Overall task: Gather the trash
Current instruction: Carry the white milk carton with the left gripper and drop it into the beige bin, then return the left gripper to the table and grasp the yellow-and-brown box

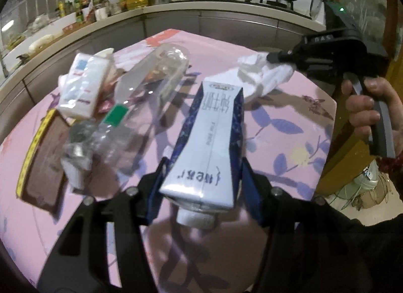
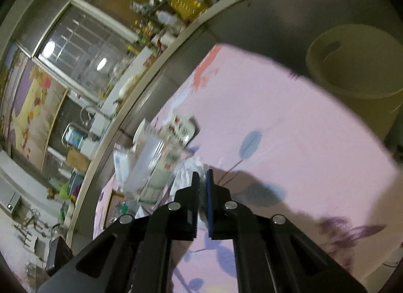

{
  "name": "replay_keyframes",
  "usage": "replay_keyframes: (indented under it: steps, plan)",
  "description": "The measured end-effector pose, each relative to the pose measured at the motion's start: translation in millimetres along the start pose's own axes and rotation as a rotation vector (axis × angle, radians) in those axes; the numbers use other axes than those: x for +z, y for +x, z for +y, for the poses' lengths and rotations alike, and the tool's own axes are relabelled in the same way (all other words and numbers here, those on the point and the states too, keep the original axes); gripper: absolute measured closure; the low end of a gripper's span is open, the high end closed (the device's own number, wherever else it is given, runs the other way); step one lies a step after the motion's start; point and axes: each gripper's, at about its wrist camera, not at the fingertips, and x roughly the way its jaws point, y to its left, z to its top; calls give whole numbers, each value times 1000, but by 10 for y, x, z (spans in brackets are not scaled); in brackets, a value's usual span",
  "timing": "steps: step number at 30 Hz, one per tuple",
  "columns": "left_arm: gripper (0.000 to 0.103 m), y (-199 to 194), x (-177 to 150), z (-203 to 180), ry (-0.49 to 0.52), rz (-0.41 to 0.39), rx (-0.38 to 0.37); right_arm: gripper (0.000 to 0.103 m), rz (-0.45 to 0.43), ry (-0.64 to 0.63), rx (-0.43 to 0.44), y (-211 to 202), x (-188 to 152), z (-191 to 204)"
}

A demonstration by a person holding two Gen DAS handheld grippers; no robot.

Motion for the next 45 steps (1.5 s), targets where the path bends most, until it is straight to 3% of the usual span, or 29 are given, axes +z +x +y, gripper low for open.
replay_keyframes:
  steps: [6, 15, 26, 32, 34, 37, 39, 41, 45]
  plan:
    - [49, 111, 208, -97, 5, 8, -31, 100, -58, 13, 13, -173, 188, -97]
    - [50, 445, 1008, -394, 99, -50, -98, 100, -213, 11, -31, -544, 615, -366]
    - [50, 1508, 2214, -1224, 254, -12, -194, 100, -336, 114, -183, -743, 1181, -1280]
    - [50, 2116, 2493, -1577, 284, 82, -224, 99, -335, 147, -209, -676, 1206, -1609]
    - [39, 2262, 2521, -1629, 282, 104, -207, 98, -332, 157, -183, -652, 1177, -1667]
    - [34, 2332, 2596, -1651, 259, 95, -201, 83, -312, 220, -127, -602, 1131, -1848]
    - [34, 2294, 2628, -1617, 231, 85, -201, 55, -310, 235, -129, -596, 1137, -1876]
    - [34, 2186, 2640, -1520, 196, 65, -199, 50, -332, 225, -138, -611, 1129, -1848]
    - [34, 1830, 2569, -1282, 120, 24, -193, 50, -369, 197, -120, -672, 1136, -1658]
